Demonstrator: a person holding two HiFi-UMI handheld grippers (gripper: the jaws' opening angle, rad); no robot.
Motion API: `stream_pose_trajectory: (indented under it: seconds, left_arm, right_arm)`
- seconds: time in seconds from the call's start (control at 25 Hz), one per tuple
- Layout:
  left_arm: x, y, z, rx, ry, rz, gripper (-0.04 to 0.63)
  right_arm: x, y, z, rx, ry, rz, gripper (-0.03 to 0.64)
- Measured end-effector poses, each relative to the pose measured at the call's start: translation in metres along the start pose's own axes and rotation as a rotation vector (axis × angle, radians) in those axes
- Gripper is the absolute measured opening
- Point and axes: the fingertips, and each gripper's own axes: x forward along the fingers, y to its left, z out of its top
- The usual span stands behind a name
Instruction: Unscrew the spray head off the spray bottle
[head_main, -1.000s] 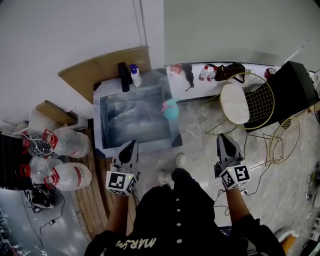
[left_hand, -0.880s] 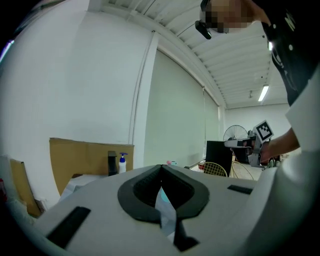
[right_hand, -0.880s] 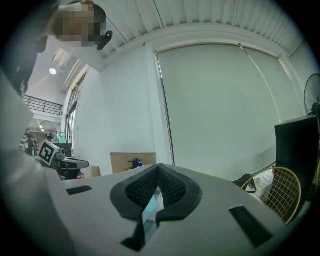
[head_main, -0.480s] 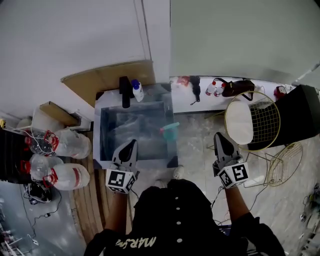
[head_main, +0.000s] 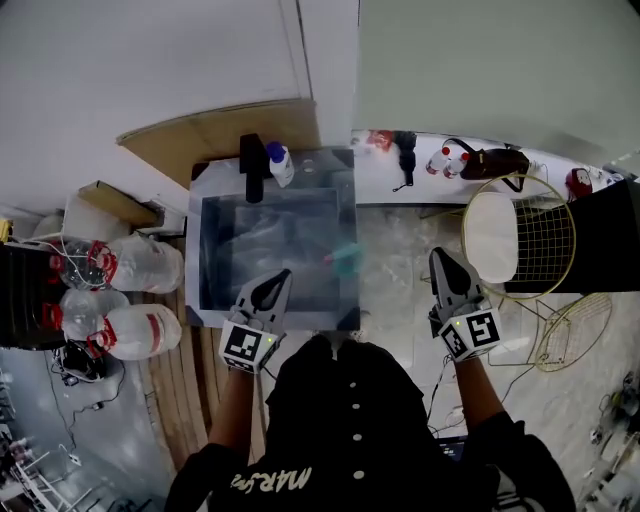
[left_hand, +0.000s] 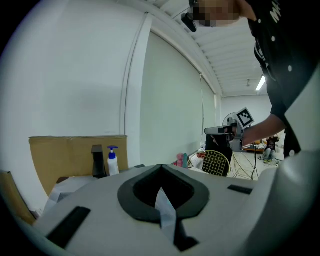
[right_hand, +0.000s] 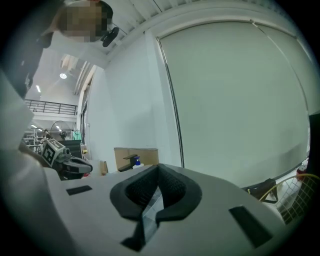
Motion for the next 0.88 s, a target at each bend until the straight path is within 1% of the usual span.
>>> stream_pose_trajectory:
  seconds: [0.16,0.36,0.44,0.52,0.56,0.68,0.76,0.88]
  left_arm:
    - [0.015,0.001,-0.021,0.007,0.044,-0.091,0.025]
    - [0.041,-0.011,-0.051,0.053,0.056,-0.232,0.034]
    - [0.053,-0.017,-0.067,0.075,0.08,-0.297,0.128]
    - [0.063,-0.024,-0.083,0.109,0.099,-0.358,0.146]
    - [0.069,-0.027,-0.09,0.122,0.107,-0.385,0.171]
    - [0.087,-0.036,-0.106,0.149,0.127,-0.447,0.277]
    - [0.1,-0.042,-0.112,0.155,0.125,-0.486,0.329]
    - [0.117,-0.05,-0.116,0.162,0.104,-0.539,0.373]
  right_arm:
    - [0.012,0.005,-0.015,0.015,0.03,-0.013,0.011]
    - [0.03,0.011,-0.038,0.006,0.068,-0.003,0.011]
    - [0.035,0.012,-0.048,0.001,0.083,0.005,0.011]
    - [0.038,0.012,-0.058,0.001,0.102,0.012,0.011]
    - [0.039,0.011,-0.063,0.002,0.111,0.015,0.011]
    - [0.043,0.007,-0.074,0.006,0.122,0.023,0.011]
    - [0.045,0.005,-0.08,0.009,0.129,0.027,0.011]
    - [0.052,0.005,-0.091,0.014,0.142,0.034,0.011]
